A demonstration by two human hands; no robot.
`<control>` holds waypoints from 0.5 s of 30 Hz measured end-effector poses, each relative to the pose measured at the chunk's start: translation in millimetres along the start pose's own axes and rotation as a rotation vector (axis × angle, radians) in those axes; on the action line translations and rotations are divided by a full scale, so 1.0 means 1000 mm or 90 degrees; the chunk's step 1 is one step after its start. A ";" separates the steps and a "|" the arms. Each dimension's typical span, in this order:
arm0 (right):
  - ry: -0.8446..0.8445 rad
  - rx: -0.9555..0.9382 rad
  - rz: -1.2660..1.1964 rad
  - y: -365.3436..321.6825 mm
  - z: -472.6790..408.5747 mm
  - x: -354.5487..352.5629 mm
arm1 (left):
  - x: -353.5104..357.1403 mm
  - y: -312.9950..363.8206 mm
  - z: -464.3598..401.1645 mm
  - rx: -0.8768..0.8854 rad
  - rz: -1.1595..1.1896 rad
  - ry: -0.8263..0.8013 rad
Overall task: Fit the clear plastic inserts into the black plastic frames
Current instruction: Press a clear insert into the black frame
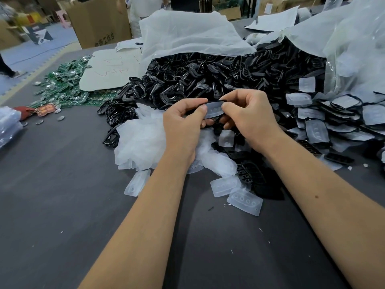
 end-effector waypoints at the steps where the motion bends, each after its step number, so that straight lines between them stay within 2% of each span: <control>1: 0.007 -0.051 0.054 -0.004 0.001 -0.002 | -0.001 0.000 0.000 -0.003 0.000 0.006; 3: 0.012 -0.174 0.182 -0.013 0.005 -0.004 | -0.003 0.000 -0.001 -0.015 0.004 0.018; 5: -0.006 -0.222 0.215 -0.015 0.007 -0.003 | -0.004 0.000 -0.001 -0.025 0.011 0.025; 10: -0.039 -0.052 0.024 -0.005 0.001 -0.004 | -0.002 0.003 -0.001 0.005 -0.001 0.010; 15: -0.051 -0.005 -0.016 0.003 -0.001 -0.001 | 0.000 0.003 0.000 0.022 -0.014 -0.012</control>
Point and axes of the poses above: each hand's wrist, its own z-axis away from the middle knuckle, its own x-axis out of the palm, y = z × x, the point moved 5 cm from there along -z, towards the middle knuckle, and after that the axes turned 9 degrees about x, right-handed, at the moved point
